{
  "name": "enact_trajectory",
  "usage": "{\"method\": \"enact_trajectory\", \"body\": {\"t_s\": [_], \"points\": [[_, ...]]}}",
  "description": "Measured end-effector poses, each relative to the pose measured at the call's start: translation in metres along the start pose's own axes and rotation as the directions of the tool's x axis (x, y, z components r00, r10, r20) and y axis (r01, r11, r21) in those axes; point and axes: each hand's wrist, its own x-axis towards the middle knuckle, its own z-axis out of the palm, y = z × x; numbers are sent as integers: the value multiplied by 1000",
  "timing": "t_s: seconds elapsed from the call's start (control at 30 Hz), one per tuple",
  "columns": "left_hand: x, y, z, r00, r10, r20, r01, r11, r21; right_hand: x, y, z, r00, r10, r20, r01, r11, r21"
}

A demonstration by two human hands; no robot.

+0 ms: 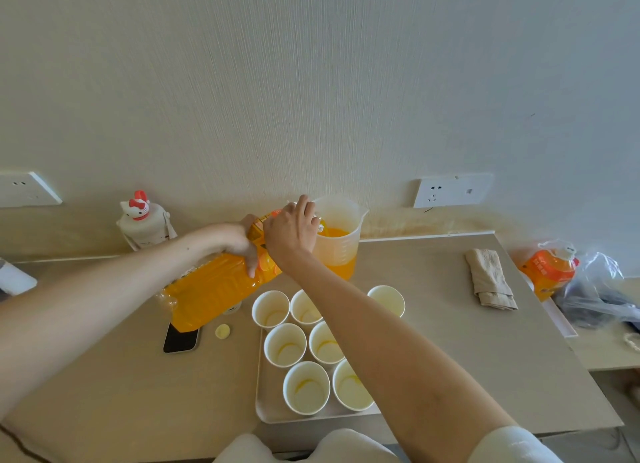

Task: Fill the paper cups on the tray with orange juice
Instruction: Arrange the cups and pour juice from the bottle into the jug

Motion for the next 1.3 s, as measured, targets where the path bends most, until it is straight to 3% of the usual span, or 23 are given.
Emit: {"method": "enact_trajectory", "body": {"t_s": [0.5, 0.7, 0.87, 1.03, 1.1, 1.17, 1.23, 1.3], "points": [[-9, 3, 16, 994, 53, -92, -59, 997, -54, 1, 0, -2, 996, -17, -88, 24, 997, 78], [-10, 8, 18, 983, 46, -178, -84, 974, -211, 3, 1, -9, 974, -88, -211, 106, 991, 76], [-10, 6, 11, 955, 45, -293, -167, 899, -406, 5, -3, -18, 944, -160, -289, 202, 971, 124], [-14, -11, -10, 933, 30, -359, -269, 719, -640, 8, 3, -23, 947, -123, -298, 232, 901, 367], [-17, -18, -19, 923, 53, -381, -320, 656, -684, 14, 4, -22, 976, -64, -210, 158, 869, 469], [-20, -24, -27, 904, 78, -421, -379, 602, -703, 20, 0, -24, 999, -18, 31, -5, 783, 621], [-20, -27, -33, 884, 103, -456, -431, 555, -711, 25, -3, -30, 954, -59, 295, -184, 662, 726], [-18, -29, -36, 857, 133, -497, -484, 535, -692, 26, -6, -37, 872, -192, 450, -245, 625, 741]]}}
